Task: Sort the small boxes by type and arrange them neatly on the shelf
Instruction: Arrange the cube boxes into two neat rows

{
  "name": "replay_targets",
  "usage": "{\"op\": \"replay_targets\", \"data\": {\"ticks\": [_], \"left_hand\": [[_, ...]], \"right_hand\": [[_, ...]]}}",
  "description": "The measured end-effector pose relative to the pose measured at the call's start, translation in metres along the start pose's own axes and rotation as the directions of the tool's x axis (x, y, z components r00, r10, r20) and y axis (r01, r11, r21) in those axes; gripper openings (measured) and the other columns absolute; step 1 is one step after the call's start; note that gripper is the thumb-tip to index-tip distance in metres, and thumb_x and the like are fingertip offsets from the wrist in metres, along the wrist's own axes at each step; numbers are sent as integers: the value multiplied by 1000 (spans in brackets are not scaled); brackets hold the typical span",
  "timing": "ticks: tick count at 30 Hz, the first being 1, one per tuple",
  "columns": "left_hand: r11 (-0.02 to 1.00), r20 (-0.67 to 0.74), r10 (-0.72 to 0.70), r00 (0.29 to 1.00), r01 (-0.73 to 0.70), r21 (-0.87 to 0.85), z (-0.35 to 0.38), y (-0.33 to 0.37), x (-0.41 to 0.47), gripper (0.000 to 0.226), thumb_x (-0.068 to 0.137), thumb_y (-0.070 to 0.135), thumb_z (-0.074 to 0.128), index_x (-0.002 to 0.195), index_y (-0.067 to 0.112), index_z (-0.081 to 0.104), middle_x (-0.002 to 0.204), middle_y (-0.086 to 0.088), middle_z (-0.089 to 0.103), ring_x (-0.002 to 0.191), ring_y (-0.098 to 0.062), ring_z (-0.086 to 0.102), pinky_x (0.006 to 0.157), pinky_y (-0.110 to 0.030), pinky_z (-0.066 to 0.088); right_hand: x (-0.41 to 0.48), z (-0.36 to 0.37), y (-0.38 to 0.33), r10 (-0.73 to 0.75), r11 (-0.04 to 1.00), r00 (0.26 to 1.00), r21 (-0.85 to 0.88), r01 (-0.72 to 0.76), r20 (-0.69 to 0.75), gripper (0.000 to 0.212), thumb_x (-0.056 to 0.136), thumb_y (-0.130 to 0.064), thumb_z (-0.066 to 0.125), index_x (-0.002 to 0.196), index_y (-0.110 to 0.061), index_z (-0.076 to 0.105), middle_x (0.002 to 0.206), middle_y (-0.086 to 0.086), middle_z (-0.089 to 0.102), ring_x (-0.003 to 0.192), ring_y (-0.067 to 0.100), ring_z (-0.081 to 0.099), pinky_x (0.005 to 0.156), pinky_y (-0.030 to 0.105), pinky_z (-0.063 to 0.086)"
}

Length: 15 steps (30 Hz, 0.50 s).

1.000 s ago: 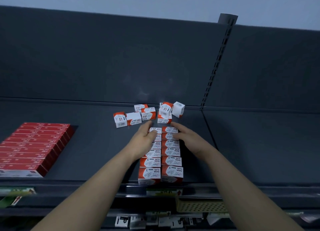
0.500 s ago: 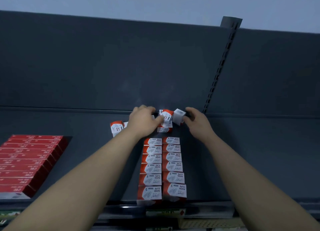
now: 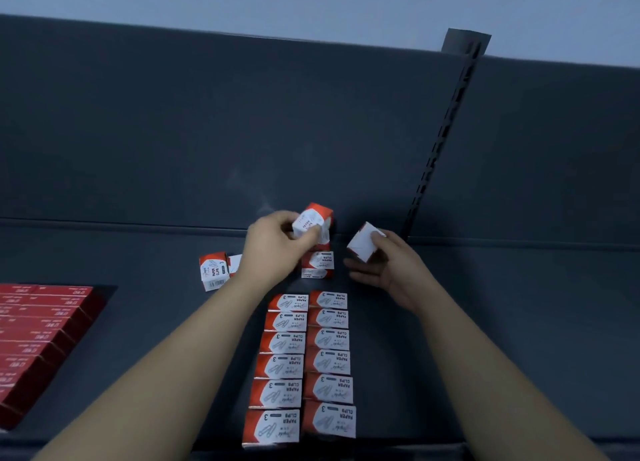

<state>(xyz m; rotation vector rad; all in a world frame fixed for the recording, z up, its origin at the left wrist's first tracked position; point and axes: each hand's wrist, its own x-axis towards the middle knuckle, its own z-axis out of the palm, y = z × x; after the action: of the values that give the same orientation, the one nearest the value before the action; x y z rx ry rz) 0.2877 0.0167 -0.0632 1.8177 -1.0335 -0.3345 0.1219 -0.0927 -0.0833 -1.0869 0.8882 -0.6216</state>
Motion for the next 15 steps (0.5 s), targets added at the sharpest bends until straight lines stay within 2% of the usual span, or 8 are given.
{"op": "replay_targets", "data": {"ticks": [2, 4, 6, 8, 10, 12, 15], "left_hand": [[959, 29, -77, 997, 82, -271, -8, 5, -12, 25, 83, 26, 72, 107, 21, 66, 93, 8, 70, 77, -6, 70, 63, -15, 55], [868, 109, -144, 984, 178, -464, -17, 5, -24, 30, 83, 13, 72, 112, 18, 64, 101, 2, 69, 81, -12, 72, 68, -23, 58], [837, 148, -183, 972, 233, -495, -22, -1, -37, 35, 82, 5, 71, 112, 21, 65, 103, 3, 69, 83, -12, 71, 68, -23, 58], [842, 154, -211, 965, 259, -474, -28, -8, -49, 36, 82, 5, 71, 111, 25, 64, 104, 4, 69, 85, -11, 70, 67, -21, 56], [832, 163, -229, 960, 279, -480, -33, -13, -59, 38, 83, 4, 69, 115, 25, 61, 106, 3, 69, 88, -12, 69, 66, -21, 55], [819, 183, -235, 955, 296, -491, -38, -14, -71, 41, 84, 2, 68, 118, 21, 57, 105, 2, 69, 88, -12, 69, 64, -20, 55], [814, 213, -217, 953, 297, -499, -48, -15, -87, 38, 83, -1, 67, 115, 18, 60, 106, -1, 70, 89, -13, 70, 63, -18, 55]], "right_hand": [[-7, -4, 1, 14, 998, 999, 54, -15, 29, 22, 98, -30, 48, 117, -20, 56, 102, 11, 70, 85, 28, 71, 74, 40, 56], [-16, -6, 1, 37, 993, 998, 114, -43, 56, 26, 95, -36, 52, 116, -22, 59, 99, 9, 71, 79, 24, 68, 70, 34, 52], [-24, -9, 3, 36, 985, 994, 163, -53, 102, 26, 93, -33, 55, 114, -21, 61, 101, 10, 71, 79, 22, 67, 71, 31, 50], [-34, -11, 7, -20, 984, 990, 177, -5, 141, 23, 90, -18, 57, 113, -17, 61, 107, 11, 68, 85, 20, 66, 79, 30, 50], [-46, -12, 12, -79, 980, 984, 193, 48, 159, 39, 80, -2, 62, 117, -14, 60, 108, 11, 67, 92, 18, 66, 86, 28, 52], [-60, -10, 15, -105, 988, 980, 128, 84, 167, 52, 74, 8, 64, 122, -12, 58, 112, 10, 67, 99, 19, 66, 85, 27, 53], [-82, -6, 19, -128, 988, 979, -60, 139, 160, 46, 77, 13, 63, 114, -14, 61, 108, 4, 70, 103, 16, 66, 85, 26, 53]]}}
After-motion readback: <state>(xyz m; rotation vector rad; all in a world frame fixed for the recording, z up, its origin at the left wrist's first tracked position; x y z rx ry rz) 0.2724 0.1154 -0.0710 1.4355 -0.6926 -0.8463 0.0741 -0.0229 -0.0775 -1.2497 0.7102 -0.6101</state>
